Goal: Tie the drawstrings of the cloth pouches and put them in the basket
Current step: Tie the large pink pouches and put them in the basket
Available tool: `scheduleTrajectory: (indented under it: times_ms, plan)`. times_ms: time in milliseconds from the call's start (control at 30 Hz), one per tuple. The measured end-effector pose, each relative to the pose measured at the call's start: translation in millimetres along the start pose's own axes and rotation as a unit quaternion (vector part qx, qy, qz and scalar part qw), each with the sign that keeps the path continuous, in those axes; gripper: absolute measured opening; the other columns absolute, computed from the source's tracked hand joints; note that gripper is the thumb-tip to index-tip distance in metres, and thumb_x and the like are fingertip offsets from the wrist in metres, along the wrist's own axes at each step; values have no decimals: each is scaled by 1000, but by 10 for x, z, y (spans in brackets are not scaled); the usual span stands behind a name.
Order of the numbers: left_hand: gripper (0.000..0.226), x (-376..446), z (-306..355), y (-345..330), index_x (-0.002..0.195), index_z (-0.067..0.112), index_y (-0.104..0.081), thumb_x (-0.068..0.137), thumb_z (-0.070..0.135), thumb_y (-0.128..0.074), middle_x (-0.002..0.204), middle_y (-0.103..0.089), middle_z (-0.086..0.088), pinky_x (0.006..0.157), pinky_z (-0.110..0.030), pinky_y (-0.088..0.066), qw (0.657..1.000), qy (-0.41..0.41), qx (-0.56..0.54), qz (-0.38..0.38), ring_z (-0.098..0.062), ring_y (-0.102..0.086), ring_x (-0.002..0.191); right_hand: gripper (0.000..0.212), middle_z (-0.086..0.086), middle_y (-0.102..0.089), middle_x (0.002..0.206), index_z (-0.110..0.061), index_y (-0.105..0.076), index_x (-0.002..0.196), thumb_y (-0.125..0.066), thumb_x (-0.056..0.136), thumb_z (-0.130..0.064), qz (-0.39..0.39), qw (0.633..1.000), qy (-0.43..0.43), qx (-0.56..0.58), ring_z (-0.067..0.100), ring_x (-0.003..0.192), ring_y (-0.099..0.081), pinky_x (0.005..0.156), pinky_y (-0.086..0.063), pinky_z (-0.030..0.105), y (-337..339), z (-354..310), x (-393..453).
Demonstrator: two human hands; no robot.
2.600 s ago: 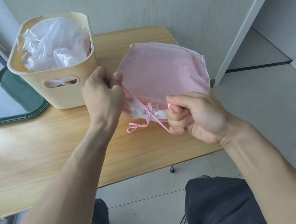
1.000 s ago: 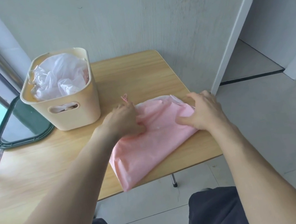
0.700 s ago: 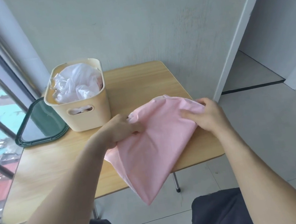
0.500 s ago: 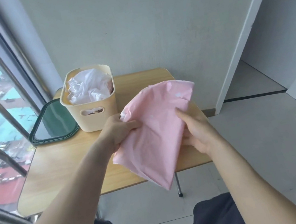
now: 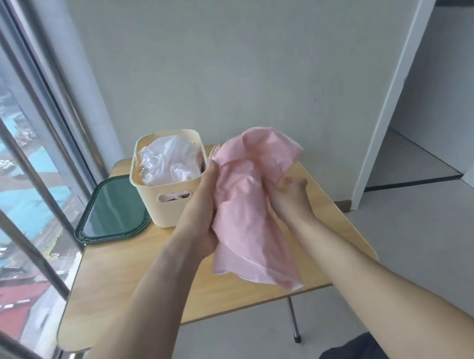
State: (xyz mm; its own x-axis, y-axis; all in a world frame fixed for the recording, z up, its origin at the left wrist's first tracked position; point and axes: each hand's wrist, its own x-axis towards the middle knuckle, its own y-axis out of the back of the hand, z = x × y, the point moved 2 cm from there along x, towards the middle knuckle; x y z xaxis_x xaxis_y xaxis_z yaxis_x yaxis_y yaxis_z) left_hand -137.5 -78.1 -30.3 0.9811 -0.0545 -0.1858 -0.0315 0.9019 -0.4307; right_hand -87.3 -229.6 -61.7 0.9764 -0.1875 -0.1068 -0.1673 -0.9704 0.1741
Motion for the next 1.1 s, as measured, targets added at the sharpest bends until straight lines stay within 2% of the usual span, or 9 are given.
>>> scheduleTrajectory:
  times_ms: [267, 333, 467, 567, 633, 767, 933, 1000, 1100]
  plan:
    - [53, 410, 805, 510, 100, 20, -70, 76, 65, -56, 111, -70, -6, 95, -46, -54, 963, -145, 53, 221, -22, -69, 100, 81, 3, -32, 151, -35, -25, 156, -68, 89, -17, -74, 947, 284, -135, -14, 101, -47, 84, -31, -3, -330, -992, 183]
    - [50, 547, 974, 650, 100, 9, -64, 82, 55, -55, 107, -66, -9, 94, -45, -54, 953, -167, 42, 249, -24, -68, 97, 88, 2, -34, 156, -30, -29, 157, -78, 83, -25, -158, 927, 289, -180, -1, 129, -45, 109, -37, 18, -572, -1085, 278]
    - [59, 798, 1210, 916, 119, 6, -55, 82, 51, -50, 115, -66, -17, 92, -48, -55, 940, -157, 37, 300, -31, -67, 101, 99, 2, -40, 151, -14, -34, 155, -90, 75, -23, -254, 909, 282, -171, 16, 137, -45, 116, -38, 34, -929, -1228, 554]
    - [21, 906, 1301, 957, 89, 11, -60, 93, 25, -45, 83, -66, -7, 65, -31, -57, 958, -135, 26, 252, -22, -66, 73, 136, -5, -11, 168, -29, 4, 161, -94, 68, -21, -310, 903, 250, -161, 5, 142, -26, 114, -34, 27, -1156, -1222, 796]
    - [33, 1024, 1282, 999, 69, 14, -62, 94, 19, -41, 64, -67, -3, 62, -28, -55, 973, -76, 41, 213, -20, -66, 61, 150, -5, -7, 168, -38, 20, 156, -97, 64, -22, -319, 899, 242, -180, 5, 145, -22, 114, -34, 29, -1315, -1190, 965]
    - [36, 1234, 1261, 1074, 80, 10, -63, 99, 22, -35, 71, -67, -10, 68, -32, -53, 983, 14, 129, 132, -24, -66, 63, 155, 5, -28, 144, -48, 12, 154, -101, 49, -39, -288, 881, 272, -259, 28, 138, -29, 106, -42, 46, -1451, -1190, 1128]
    - [34, 1397, 1219, 1153, 91, 3, -62, 103, 11, -31, 72, -70, -12, 56, -30, -58, 966, 71, 217, 122, -25, -69, 65, 159, -1, 30, 163, -39, 9, 159, -93, 40, -68, -275, 830, 272, -402, 24, 153, 20, 123, -14, 55, -1585, -1120, 1415]
    - [27, 1436, 1228, 1186, 93, 2, -58, 101, 6, -33, 79, -66, -13, 59, -32, -56, 955, 60, 240, 161, -26, -65, 69, 153, -9, 16, 167, -41, -9, 159, -88, 32, -72, -293, 803, 290, -431, 16, 153, -9, 119, -29, 43, -1678, -1131, 1472]
    - [20, 1498, 1280, 1122, 88, 2, -56, 99, 4, -39, 79, -55, -14, 55, -27, -50, 930, 61, 320, 169, -24, -56, 66, 102, -13, -54, 136, -41, -59, 129, -89, 35, -68, -331, 762, 276, -483, 10, 112, -61, 88, -58, 34, -1837, -1093, 1550]
